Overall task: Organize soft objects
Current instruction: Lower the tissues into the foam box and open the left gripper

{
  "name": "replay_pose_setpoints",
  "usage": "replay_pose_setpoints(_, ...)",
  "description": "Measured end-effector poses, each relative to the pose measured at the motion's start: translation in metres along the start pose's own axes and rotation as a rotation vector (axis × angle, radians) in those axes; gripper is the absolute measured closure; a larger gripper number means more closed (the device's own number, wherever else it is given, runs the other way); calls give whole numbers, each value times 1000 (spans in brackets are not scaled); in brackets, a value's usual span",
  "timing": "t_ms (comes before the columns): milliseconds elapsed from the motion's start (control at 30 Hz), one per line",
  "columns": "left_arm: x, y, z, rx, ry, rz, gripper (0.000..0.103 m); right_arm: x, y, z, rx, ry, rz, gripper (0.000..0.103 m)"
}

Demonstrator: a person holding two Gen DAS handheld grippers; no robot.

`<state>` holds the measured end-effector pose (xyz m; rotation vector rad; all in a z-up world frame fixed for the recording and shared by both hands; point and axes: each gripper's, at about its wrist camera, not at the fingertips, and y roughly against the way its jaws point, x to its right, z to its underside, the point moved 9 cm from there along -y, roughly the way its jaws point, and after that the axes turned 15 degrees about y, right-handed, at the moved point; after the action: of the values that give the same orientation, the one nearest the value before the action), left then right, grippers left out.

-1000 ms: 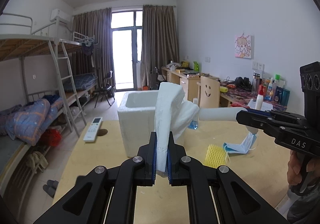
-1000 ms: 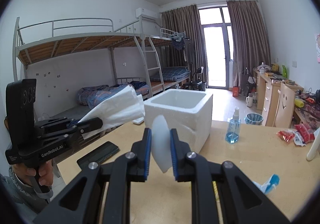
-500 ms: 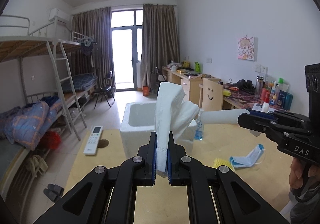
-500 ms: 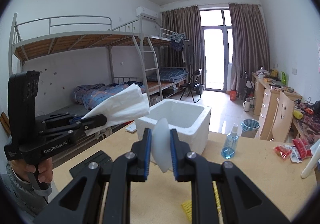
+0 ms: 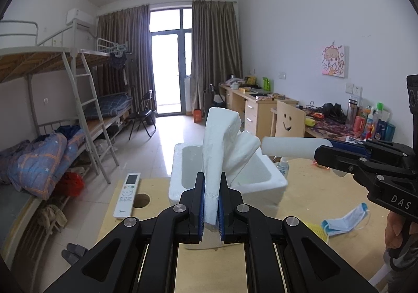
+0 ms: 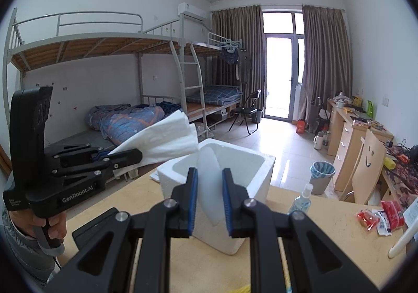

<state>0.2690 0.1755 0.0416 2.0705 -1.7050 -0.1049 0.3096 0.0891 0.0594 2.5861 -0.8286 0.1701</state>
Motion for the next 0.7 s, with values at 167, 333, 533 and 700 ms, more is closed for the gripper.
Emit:
replay_pose_setpoints(167,-4,-18,-4,-18,-6,-11,94,6,-18,-4,-14,0,-3,82)
replay_pose_setpoints(333,-5,-33,-10,-28,-15,-14,94,10,-31,-6,-23,2,1,82)
replay_pose_setpoints(533,-6,-53,-15,-45,-23,-20,94,18,-45,-5,-32,-24,-5,82)
replay_pose_setpoints(700,-8,-64,-13,-56,-24,-27,94,21,-54,-4,-50,-22,-5,82)
